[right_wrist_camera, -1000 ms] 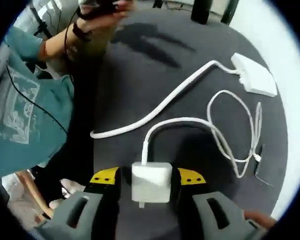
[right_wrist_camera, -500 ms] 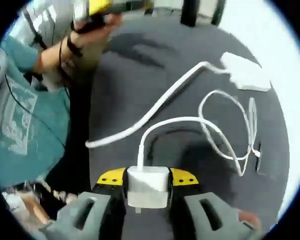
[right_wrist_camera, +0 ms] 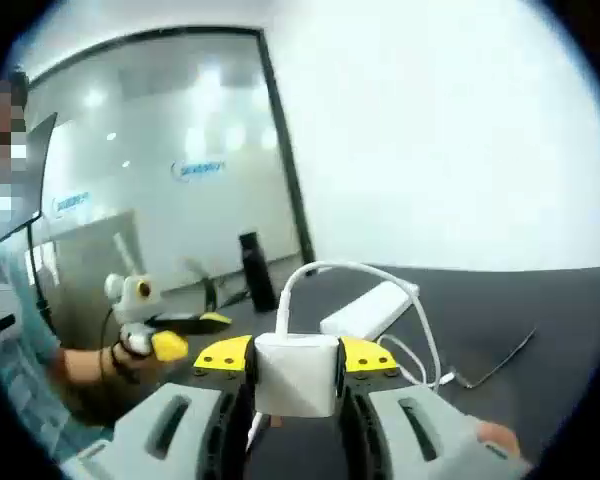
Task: Connect the charging cable to the phone, plug the charger into the socket, and turn on the power strip switch to charge the phone.
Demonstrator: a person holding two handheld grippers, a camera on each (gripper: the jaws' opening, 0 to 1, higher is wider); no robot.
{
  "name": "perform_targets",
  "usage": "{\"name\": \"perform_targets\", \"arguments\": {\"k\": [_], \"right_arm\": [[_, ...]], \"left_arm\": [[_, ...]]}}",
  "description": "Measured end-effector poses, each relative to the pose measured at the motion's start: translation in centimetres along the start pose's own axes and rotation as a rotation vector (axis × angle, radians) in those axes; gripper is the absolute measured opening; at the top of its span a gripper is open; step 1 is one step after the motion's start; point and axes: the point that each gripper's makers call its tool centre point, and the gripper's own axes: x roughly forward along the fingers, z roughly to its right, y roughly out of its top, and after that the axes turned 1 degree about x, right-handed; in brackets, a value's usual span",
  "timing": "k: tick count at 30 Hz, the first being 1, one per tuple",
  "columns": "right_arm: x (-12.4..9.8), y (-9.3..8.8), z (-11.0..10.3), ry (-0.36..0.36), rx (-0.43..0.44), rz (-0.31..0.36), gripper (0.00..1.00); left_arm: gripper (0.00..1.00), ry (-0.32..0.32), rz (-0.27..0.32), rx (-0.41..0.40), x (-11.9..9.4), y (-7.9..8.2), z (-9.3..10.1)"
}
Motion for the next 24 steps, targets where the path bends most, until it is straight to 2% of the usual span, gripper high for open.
{"name": "perform_targets", "arguments": {"k": [1, 2, 6, 9, 12, 16, 17, 18, 19, 20, 21, 22, 23, 24], "right_arm": [[0.5, 0.1, -0.3, -0.018, 0.023, 0.034, 0.3], [0.7, 0.2, -0.6, -0.023, 0.044, 0.054, 0.3], [1.7, 1.0, -2.2, -0.014, 0.161, 0.167, 0.3], [1.9, 1.5, -2.5, -0.03, 0.193, 0.24, 0.3], [1.7, 1.6, -2.8, -0.035, 0.271, 0.29, 0.3], [1.6, 1.4, -2.5, -0.033, 0.308, 0.296, 0.28], [1.2, 1.2, -1.7, -0.088, 0.314, 0.299, 0.03], [1.2, 1.6, -1.8, -0.073, 0.37, 0.322, 0.04], [1.1, 2.0, -2.0, -0.03, 0.391, 0.332, 0.01], [1.0, 1.9, -1.4, -0.042, 0.431, 0.311, 0.01], [0.7, 0.9, 0.4, -0.113, 0.44, 0.233, 0.01], [0.4, 1.5, 0.8, -0.091, 0.421, 0.255, 0.02], [0.0, 1.8, 1.4, -0.066, 0.433, 0.224, 0.05], [-0.6, 1.4, 2.1, -0.098, 0.452, 0.152, 0.09]], "left_arm": [[0.49, 0.015, -0.026, 0.041, 0.7, -0.1, 0.3], [0.49, 0.012, -0.027, 0.066, 1.2, 0.1, 1.0], [0.47, 0.02, -0.048, 0.09, 3.6, 0.2, 3.5], [0.47, 0.023, 0.003, 0.068, 4.6, 0.9, 4.6], [0.47, 0.064, 0.076, 0.03, 5.1, 1.7, 4.6], [0.44, 0.093, 0.115, -0.013, 5.8, 2.2, 4.6], [0.42, 0.082, 0.104, -0.043, 6.1, 1.9, 4.8], [0.41, 0.074, 0.083, -0.068, 6.4, 1.4, 5.1], [0.42, 0.104, 0.05, -0.077, 6.7, 0.7, 4.7], [0.38, 0.1, 0.047, -0.079, 7.0, 0.2, 4.6], [0.34, 0.154, -0.014, -0.097, 6.3, -2.1, 3.3], [0.28, 0.182, -0.022, -0.113, 6.1, -3.2, 2.4], [0.27, 0.193, -0.03, -0.135, 5.9, -4.7, 1.3], [0.28, 0.22, -0.044, -0.147, 5.3, -4.9, 0.3]]}}
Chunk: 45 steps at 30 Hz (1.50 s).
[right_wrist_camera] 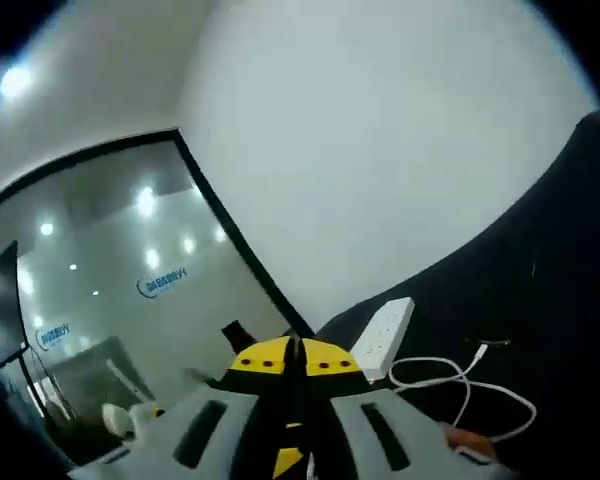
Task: Connect the charging cable to the phone, plug the charger into the socket, and turn on the power strip switch to charge the phone.
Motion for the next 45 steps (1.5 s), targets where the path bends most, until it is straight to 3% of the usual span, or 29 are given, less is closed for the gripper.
{"name": "perform_targets", "arguments": {"k": [1, 3, 4, 6, 8, 9, 10, 11, 12, 13, 14, 15, 16, 17, 18, 19, 21, 23, 25, 27, 29, 31, 33, 35, 36, 38, 45], "right_arm": [[-0.8, 0.7, 0.3, -0.017, -0.014, -0.058, 0.09], [-2.6, 1.8, -1.1, 0.052, -0.026, -0.091, 0.14], [-3.1, 2.4, -1.2, 0.066, -0.071, -0.073, 0.21], [-4.4, 2.5, -2.8, 0.171, -0.178, -0.089, 0.39], [-6.0, 1.2, -5.5, 0.35, -0.341, -0.112, 0.64], [-6.4, 0.5, -5.8, 0.358, -0.413, -0.123, 0.73], [-7.0, -0.8, -5.9, 0.359, -0.536, -0.144, 0.72], [-7.4, -1.7, -5.6, 0.335, -0.613, -0.165, 0.62], [-8.0, -3.3, -5.6, 0.34, -0.744, -0.18, 0.47], [-8.2, -3.6, -5.1, 0.356, -0.8, -0.202, 0.31], [-8.5, -5.5, -4.8, 0.37, -0.877, -0.268, 0.3], [-8.6, -6.7, -4.7, 0.39, -0.842, -0.328, 0.35], [-9.0, -8.5, -4.9, 0.411, -0.733, -0.421, 0.43], [-9.1, -9.5, -5.1, 0.427, -0.656, -0.473, 0.47], [-9.1, -10.6, -5.0, 0.435, -0.628, -0.536, 0.49], [-8.9, -11.6, -3.9, 0.384, -0.602, -0.594, 0.5], [-8.7, -13.5, -2.5, 0.362, -0.649, -0.652, 0.52], [-8.4, -15.2, -1.8, 0.365, -0.646, -0.664, 0.56], [-8.0, -16.1, -1.3, 0.377, -0.649, -0.633, 0.59], [-7.0, -16.5, -0.6, 0.373, -0.677, -0.589, 0.56], [-6.4, -16.9, 0.0, 0.376, -0.675, -0.589, 0.51], [-6.2, -17.8, 0.8, 0.343, -0.626, -0.653, 0.47], [-6.2, -18.5, 1.4, 0.331, -0.63, -0.704, 0.42], [-5.5, -18.3, 1.8, 0.346, -0.695, -0.66, 0.34], [-5.8, -18.8, 1.8, 0.381, -0.756, -0.668, 0.34], [-5.7, -18.6, 1.4, 0.449, -0.832, -0.606, 0.34], [-5.5, -18.5, 1.7, 0.378, -0.725, -0.669, 0.32]], "left_arm": [[0.25, 0.005, 0.035, -0.056, -1.0, 1.3, -1.1], [0.22, -0.037, 0.154, -0.152, -2.7, 4.4, -2.5], [0.22, -0.024, 0.135, -0.166, -3.1, 4.6, -3.5], [0.22, -0.026, 0.142, -0.136, -3.8, 5.3, -5.1], [0.22, -0.021, 0.127, -0.114, -3.7, 6.0, -6.5], [0.22, -0.028, 0.122, -0.095, -3.9, 5.7, -6.1], [0.23, -0.028, 0.115, -0.08, -4.1, 5.4, -5.9], [0.23, -0.02, 0.113, -0.071, -4.2, 5.2, -6.1], [0.23, -0.014, 0.115, -0.062, -4.4, 4.7, -6.1], [0.23, -0.013, 0.111, -0.06, -4.3, 4.4, -6.2], [0.23, -0.017, 0.097, -0.061, -4.2, 3.9, -6.4], [0.23, -0.022, 0.093, -0.063, -4.3, 3.6, -6.5], [0.23, -0.029, 0.09, -0.071, -4.2, 3.2, -6.6], [0.24, -0.03, 0.085, -0.073, -4.3, 3.0, -6.7], [0.24, -0.03, 0.083, -0.073, -4.3, 2.7, -6.7], [0.24, -0.024, 0.082, -0.076, -4.5, 2.5, -6.8], [0.24, -0.022, 0.073, -0.078, -4.6, 2.3, -7.1], [0.24, -0.014, 0.068, -0.066, -4.9, 2.2, -7.3], [0.23, -0.006, 0.064, -0.059, -5.2, 2.1, -7.5], [0.23, -0.004, 0.064, -0.056, -5.3, 2.1, -7.8], [0.23, 0.005, 0.058, -0.051, -5.3, 2.1, -8.2], [0.23, 0.007, 0.048, -0.039, -5.5, 1.8, -8.1], [0.23, 0.012, 0.046, -0.025, -5.6, 1.8, -8.2], [0.23, 0.019, 0.045, -0.021, -5.6, 1.9, -8.6], [0.23, 0.024, 0.045, -0.022, -5.7, 1.9, -8.7], [0.23, 0.032, 0.047, -0.025, -5.9, 1.9, -9.0], [0.23, 0.045, 0.048, -0.028, -6.0, 1.8, -9.3]]}}
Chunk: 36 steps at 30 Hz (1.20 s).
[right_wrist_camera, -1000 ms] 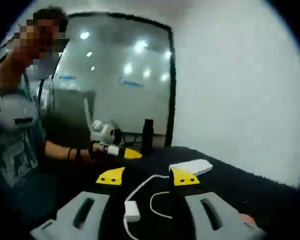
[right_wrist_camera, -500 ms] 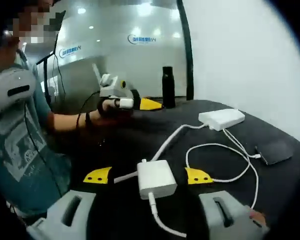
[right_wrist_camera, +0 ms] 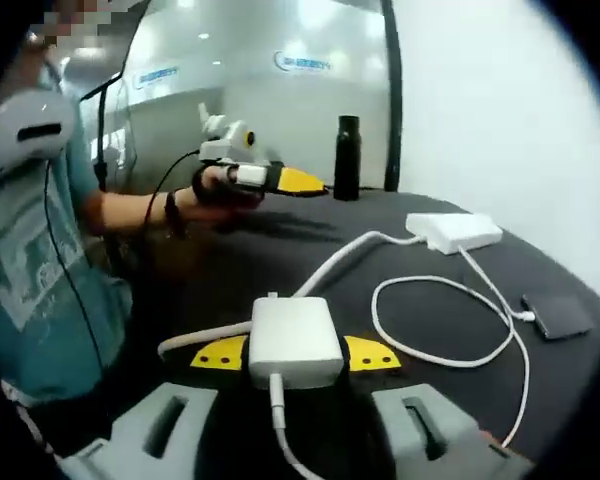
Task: Connect the charging cable to the phone, plug the charger into the socket, and turn on the power strip switch to charge the phone.
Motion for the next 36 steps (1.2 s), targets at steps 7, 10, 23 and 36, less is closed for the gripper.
{"name": "perform_targets", "arguments": {"k": [7, 10, 23, 36], "right_arm": [[-1.4, 2.4, 2.1, -0.017, 0.229, -0.089, 0.32], [-2.3, 4.3, 3.5, -0.011, 0.382, -0.114, 0.32], [-2.3, 13.5, 12.6, -0.108, 0.829, -0.308, 0.32], [2.7, 13.8, 17.8, -0.178, 0.996, -0.579, 0.32]], "left_arm": [[0.22, -0.012, 0.01, -0.002, 0.4, 0.0, 0.2], [0.22, -0.02, 0.029, -0.015, 0.4, 0.4, -0.2], [0.49, -0.16, 0.024, 0.23, 2.1, 2.8, -1.5], [0.46, -0.43, -0.164, 0.292, 4.5, 3.1, -3.2]]}}
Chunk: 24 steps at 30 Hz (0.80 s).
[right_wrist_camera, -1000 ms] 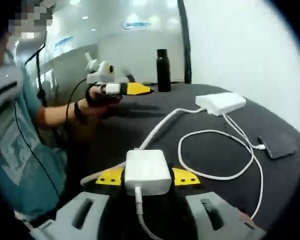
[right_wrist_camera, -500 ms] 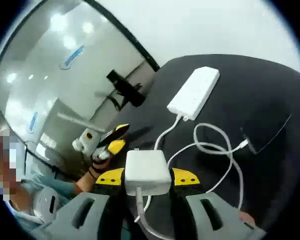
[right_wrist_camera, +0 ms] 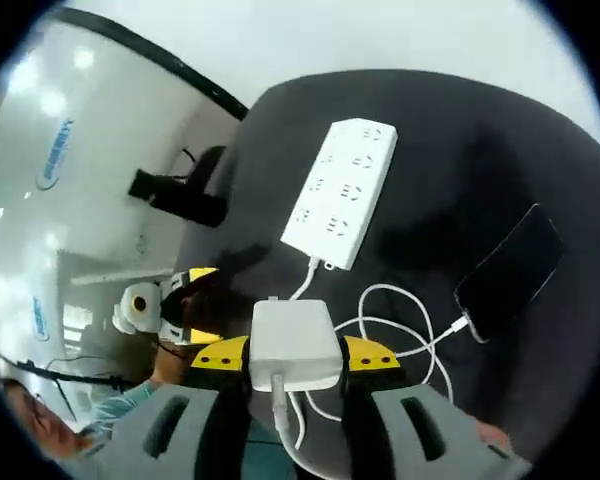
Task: Connect the charging cable to the phone, plug the charger into the socket, and turn on the power strip switch to charge the phone.
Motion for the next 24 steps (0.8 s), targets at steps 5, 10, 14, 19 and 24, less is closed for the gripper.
{"name": "perform_targets", "arguments": {"k": [5, 10, 14, 19, 24], "right_arm": [[2.3, -0.1, -0.6, -0.048, 0.07, -0.112, 0.32], [4.8, 1.1, 0.3, -0.139, 0.091, -0.238, 0.32], [7.3, 0.4, -0.2, -0.173, 0.11, -0.323, 0.32], [8.7, 1.8, 1.1, -0.233, 0.138, -0.377, 0.32], [8.8, 3.3, 2.6, -0.259, 0.16, -0.408, 0.32]], "left_arm": [[0.36, -0.135, -0.059, 0.085, 0.8, -1.4, -0.5], [0.4, -0.18, -0.061, 0.05, 1.8, -2.0, -1.4], [0.38, -0.17, -0.083, 0.056, 2.2, -2.8, -2.4], [0.36, -0.201, -0.258, 0.047, 2.3, -3.8, -3.2], [0.35, -0.274, -0.402, 0.071, 3.1, -2.7, -3.5]]}}
